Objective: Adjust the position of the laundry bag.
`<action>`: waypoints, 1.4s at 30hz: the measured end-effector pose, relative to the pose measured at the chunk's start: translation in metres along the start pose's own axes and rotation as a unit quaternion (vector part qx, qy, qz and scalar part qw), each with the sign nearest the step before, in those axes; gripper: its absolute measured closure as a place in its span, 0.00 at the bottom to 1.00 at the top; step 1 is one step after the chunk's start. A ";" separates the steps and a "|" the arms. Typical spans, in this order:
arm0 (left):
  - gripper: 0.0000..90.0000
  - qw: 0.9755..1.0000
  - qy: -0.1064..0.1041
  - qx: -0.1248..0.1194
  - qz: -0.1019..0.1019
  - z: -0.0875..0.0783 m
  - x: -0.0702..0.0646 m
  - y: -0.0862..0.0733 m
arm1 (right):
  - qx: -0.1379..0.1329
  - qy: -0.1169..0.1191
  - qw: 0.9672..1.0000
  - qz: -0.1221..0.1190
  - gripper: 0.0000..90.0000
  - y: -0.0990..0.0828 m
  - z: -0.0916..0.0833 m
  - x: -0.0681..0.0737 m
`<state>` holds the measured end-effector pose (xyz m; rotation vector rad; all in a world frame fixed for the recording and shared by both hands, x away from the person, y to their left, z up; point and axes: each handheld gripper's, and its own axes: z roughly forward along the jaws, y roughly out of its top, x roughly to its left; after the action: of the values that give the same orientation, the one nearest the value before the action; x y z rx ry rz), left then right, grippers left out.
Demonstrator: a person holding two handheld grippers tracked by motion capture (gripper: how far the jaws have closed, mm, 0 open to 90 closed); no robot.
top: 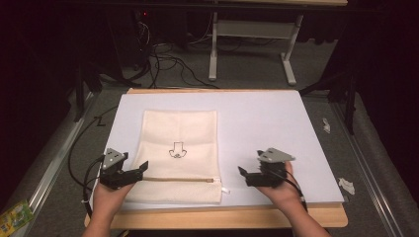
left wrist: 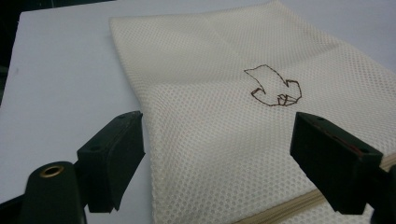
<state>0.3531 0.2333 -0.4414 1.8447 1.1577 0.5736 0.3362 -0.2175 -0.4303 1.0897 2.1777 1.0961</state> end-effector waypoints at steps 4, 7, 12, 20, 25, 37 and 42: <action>0.20 1.000 0.006 -0.008 0.006 -0.001 0.001 0.001 | 0.010 0.012 1.000 0.005 0.21 0.022 0.040 0.014; 0.22 1.000 0.005 -0.010 0.009 -0.001 0.000 0.002 | 0.039 0.018 0.999 0.007 0.22 0.036 0.073 0.020; 0.22 0.999 0.016 0.002 0.031 0.002 0.000 0.001 | 0.068 0.021 0.997 0.026 0.26 0.049 0.113 0.025; 0.22 0.999 0.018 -0.001 0.032 0.002 0.001 0.001 | 0.100 0.007 0.994 0.052 0.39 0.049 0.147 0.020; 0.22 0.999 0.017 -0.004 0.030 0.001 0.002 0.001 | 0.099 0.015 0.994 0.036 0.79 0.048 0.146 0.020; 0.23 0.999 0.007 0.002 0.031 0.001 0.002 -0.001 | 0.113 -0.002 0.993 0.038 0.95 0.038 0.121 -0.016; 0.23 1.000 0.004 0.004 0.029 0.003 0.001 -0.001 | 0.123 -0.028 0.990 0.055 0.95 0.022 0.100 -0.052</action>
<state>0.3552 0.2334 -0.4434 1.8896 1.1148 0.6109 0.4441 -0.2075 -0.4669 1.3439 2.2751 0.8431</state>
